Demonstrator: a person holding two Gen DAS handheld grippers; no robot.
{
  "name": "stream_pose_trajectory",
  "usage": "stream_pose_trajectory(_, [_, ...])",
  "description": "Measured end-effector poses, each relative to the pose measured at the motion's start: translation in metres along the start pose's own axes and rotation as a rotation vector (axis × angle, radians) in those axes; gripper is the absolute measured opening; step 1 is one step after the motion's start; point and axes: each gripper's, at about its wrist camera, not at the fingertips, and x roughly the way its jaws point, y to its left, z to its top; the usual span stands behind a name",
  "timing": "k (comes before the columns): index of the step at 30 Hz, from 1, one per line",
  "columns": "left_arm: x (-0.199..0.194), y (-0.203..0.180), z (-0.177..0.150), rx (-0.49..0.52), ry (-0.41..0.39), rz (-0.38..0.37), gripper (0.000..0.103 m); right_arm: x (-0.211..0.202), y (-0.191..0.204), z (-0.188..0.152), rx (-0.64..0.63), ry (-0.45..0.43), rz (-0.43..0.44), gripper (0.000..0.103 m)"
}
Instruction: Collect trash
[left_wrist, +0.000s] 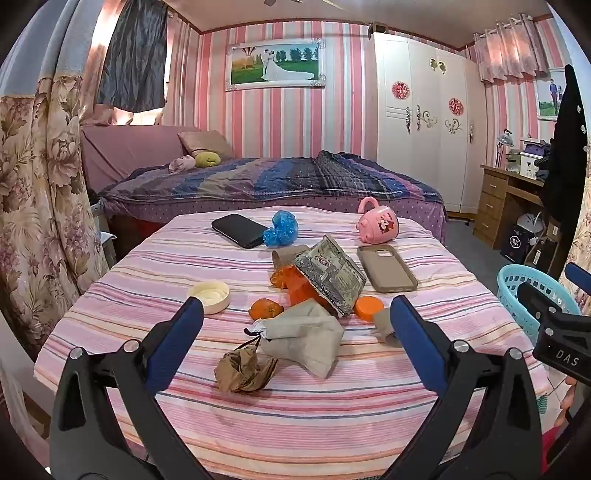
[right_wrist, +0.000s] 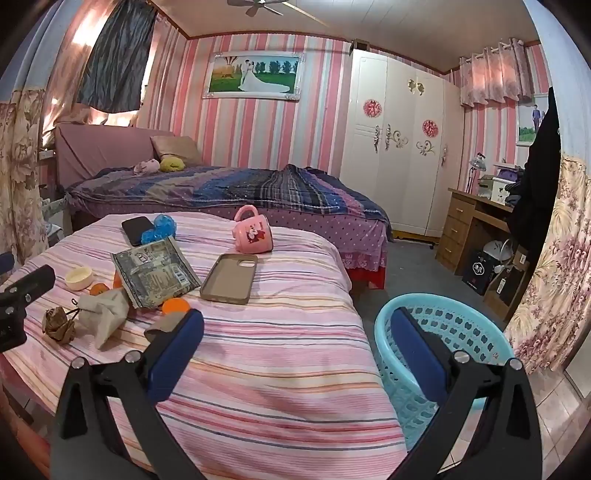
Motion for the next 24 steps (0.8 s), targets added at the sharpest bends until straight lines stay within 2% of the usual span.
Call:
stream_pose_trajectory(11, [-0.0004, 0.0004, 0.0004, -0.018, 0.016, 0.002, 0.098, -0.0037, -0.0034, 0.0024, 0.001, -0.003, -0.011, 0.099])
stream_pose_trajectory(24, [-0.0008, 0.0008, 0.0008, -0.002, -0.002, 0.009, 0.098, -0.0014, -0.0014, 0.0005, -0.008, -0.005, -0.02, 0.099])
